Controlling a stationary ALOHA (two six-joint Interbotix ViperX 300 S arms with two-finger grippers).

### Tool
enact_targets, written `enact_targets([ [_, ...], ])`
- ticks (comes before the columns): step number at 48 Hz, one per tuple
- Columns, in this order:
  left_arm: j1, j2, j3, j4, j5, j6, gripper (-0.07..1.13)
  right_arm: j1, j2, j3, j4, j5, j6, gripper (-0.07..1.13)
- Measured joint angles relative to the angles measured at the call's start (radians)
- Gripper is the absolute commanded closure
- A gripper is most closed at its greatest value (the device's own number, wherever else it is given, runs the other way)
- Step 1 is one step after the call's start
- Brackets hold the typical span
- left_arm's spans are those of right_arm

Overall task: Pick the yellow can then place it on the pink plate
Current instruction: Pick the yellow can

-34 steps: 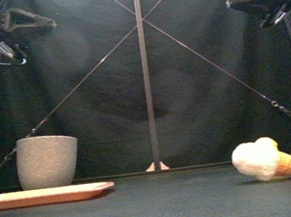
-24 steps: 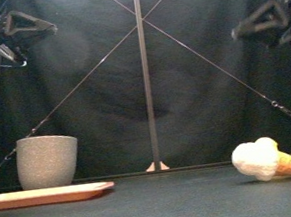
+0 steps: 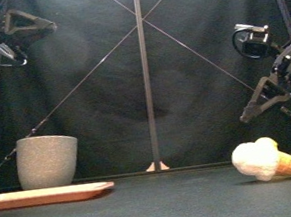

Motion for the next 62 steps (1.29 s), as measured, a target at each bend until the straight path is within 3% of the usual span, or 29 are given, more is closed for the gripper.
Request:
enact_targets([
  [10, 0.0, 0.0, 0.0, 0.002, 0.0, 0.0, 1.01, 0.011, -0.003, -0.014, 0.012, -0.003, 0.0, 0.15],
  [15, 0.002, 0.0, 0.0, 0.0, -0.003, 0.0, 1.01, 0.012, -0.021, -0.015, 0.044, -0.003, 0.008, 0.0],
  [28, 0.014, 0.0, 0.003, 0.003, -0.012, 0.0, 1.01, 0.032, -0.009, -0.017, 0.063, 0.015, 0.005, 0.0],
  [47, 0.058, 0.0, 0.008, 0.006, -0.012, 0.0, 1.01, 0.092, 0.222, -0.063, 0.083, 0.014, 0.002, 0.0],
  [62, 0.06, 0.0, 0.008, 0.006, -0.014, 0.0, 1.01, 0.095, 0.345, -0.084, 0.086, -0.023, -0.002, 0.01],
])
